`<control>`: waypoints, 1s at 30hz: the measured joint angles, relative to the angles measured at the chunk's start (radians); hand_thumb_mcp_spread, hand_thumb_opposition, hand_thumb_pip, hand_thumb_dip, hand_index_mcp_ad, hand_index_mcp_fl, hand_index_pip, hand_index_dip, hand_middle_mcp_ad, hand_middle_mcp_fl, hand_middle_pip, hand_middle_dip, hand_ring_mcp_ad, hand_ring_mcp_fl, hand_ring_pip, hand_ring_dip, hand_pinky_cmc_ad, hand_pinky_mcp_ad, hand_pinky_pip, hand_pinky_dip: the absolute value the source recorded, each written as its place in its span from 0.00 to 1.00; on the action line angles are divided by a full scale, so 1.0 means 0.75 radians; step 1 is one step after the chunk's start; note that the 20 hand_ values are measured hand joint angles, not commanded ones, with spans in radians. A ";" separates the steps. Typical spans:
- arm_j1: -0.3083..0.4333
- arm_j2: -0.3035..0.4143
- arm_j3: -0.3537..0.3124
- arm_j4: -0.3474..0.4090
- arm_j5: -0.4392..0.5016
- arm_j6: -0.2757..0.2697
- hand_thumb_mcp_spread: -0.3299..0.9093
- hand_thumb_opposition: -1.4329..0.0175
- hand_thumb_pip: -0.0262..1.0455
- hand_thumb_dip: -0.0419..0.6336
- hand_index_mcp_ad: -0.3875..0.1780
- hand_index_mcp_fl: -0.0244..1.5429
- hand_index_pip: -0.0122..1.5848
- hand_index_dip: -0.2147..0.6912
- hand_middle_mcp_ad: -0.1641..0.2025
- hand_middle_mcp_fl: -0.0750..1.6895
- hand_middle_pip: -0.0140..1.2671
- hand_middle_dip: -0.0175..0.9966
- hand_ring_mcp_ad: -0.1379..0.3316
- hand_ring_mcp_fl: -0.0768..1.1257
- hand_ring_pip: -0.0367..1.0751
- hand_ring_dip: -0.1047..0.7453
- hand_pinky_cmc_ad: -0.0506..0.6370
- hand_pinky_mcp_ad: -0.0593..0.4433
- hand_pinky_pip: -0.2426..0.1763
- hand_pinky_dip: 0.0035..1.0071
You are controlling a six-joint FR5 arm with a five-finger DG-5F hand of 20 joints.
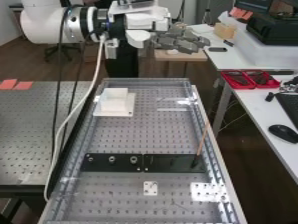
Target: Grab the drill bit and place it in the clear container
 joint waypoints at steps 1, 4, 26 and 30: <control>-0.001 -0.001 0.001 0.000 0.002 0.001 0.53 0.47 0.41 0.30 0.60 0.42 0.03 0.90 0.65 0.21 0.10 0.27 0.71 0.09 0.13 0.21 0.48 0.44 0.47 0.20; -0.003 -0.004 0.005 -0.001 0.001 0.002 0.53 0.47 0.41 0.30 0.60 0.42 0.03 0.90 0.65 0.21 0.10 0.27 0.72 0.09 0.13 0.21 0.48 0.43 0.47 0.20; -0.013 0.001 0.008 0.007 0.003 -0.003 0.53 0.47 0.41 0.29 0.61 0.45 0.03 0.90 0.65 0.21 0.10 0.27 0.72 0.09 0.13 0.21 0.48 0.45 0.47 0.20; -0.013 0.001 0.007 0.005 0.011 -0.002 0.53 0.47 0.41 0.29 0.61 0.45 0.03 0.90 0.65 0.21 0.10 0.27 0.72 0.09 0.13 0.21 0.48 0.44 0.47 0.20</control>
